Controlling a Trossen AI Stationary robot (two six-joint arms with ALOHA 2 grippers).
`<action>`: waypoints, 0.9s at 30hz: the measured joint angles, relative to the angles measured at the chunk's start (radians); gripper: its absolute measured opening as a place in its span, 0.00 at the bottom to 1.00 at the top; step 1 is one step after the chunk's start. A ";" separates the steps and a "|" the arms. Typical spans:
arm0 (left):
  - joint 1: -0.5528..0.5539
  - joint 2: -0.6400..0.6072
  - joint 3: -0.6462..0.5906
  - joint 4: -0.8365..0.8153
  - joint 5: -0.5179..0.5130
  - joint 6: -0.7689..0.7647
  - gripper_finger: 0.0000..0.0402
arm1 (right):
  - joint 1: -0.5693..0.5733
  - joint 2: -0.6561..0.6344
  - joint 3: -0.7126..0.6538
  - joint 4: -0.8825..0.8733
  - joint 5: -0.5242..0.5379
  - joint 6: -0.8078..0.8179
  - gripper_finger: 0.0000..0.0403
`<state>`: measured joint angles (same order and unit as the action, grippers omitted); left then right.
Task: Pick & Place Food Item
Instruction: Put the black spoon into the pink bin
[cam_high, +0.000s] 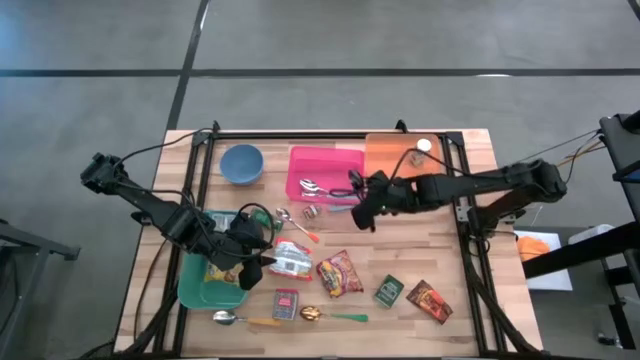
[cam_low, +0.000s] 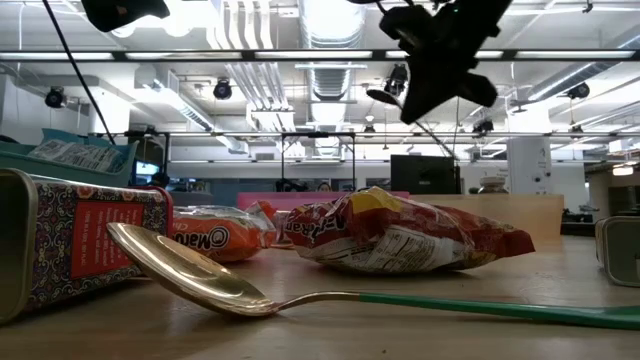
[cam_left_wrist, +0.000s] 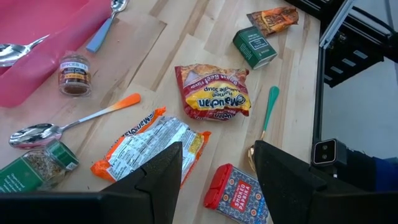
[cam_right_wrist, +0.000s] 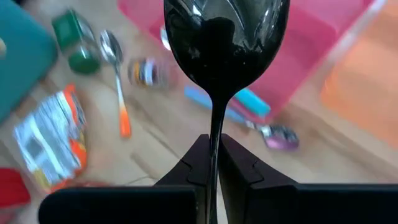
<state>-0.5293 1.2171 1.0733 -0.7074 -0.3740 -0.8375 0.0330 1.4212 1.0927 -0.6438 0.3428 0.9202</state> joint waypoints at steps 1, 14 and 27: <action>0.000 0.000 0.000 0.000 0.000 0.000 0.50 | -0.013 0.000 -0.005 0.031 -0.001 -0.011 0.03; 0.000 0.000 0.000 0.000 0.000 0.003 0.50 | -0.120 0.001 -0.169 0.659 -0.052 -0.082 0.03; 0.000 0.000 0.000 0.000 0.000 0.003 0.50 | -0.131 0.002 -0.249 0.921 -0.134 -0.183 0.03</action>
<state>-0.5293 1.2171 1.0733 -0.7074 -0.3740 -0.8349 -0.0976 1.4227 0.8435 0.2773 0.2091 0.7371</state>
